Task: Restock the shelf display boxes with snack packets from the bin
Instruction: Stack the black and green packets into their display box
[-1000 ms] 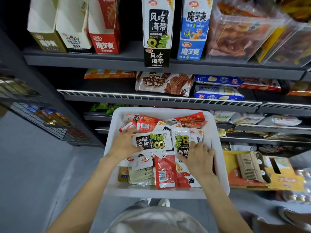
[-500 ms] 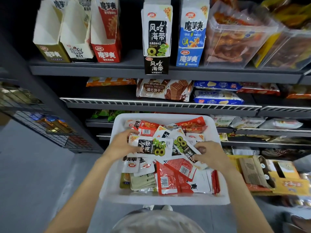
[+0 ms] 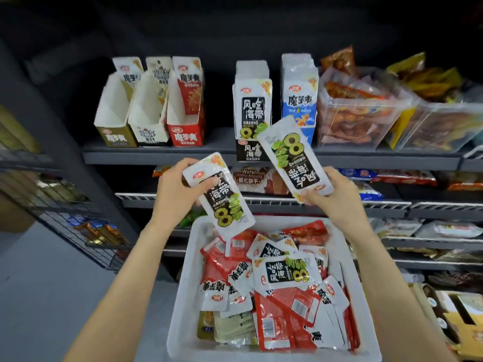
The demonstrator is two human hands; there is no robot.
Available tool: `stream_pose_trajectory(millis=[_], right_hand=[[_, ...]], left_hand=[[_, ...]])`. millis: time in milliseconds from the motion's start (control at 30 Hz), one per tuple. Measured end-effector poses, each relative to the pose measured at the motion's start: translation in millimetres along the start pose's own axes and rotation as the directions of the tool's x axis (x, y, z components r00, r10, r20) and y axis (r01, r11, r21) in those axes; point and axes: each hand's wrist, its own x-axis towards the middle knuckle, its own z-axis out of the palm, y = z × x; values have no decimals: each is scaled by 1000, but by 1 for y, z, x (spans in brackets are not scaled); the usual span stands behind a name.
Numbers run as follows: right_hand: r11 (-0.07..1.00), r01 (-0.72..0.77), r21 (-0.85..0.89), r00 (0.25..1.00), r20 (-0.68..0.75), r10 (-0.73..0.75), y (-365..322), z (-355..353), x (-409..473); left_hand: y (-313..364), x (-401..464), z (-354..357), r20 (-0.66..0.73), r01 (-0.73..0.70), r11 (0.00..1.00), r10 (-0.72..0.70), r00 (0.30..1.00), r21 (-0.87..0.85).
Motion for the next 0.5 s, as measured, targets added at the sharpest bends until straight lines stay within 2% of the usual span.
stream_pose_trajectory(millis=[167,367,500], right_hand=[[972,121,200,975,-206,-79,-35,-16,28],[904,200,378,926,-374,-48,-57,-23,56],[853,260,452,902,-429,-47,-64,-22,66]], left_hand=[[54,43,-9,-64,-167,978,160,985,-124],[83,105,1,-146,-379,923,368,918,-58],[77,128,19,-79,-449,892,452,889,51]])
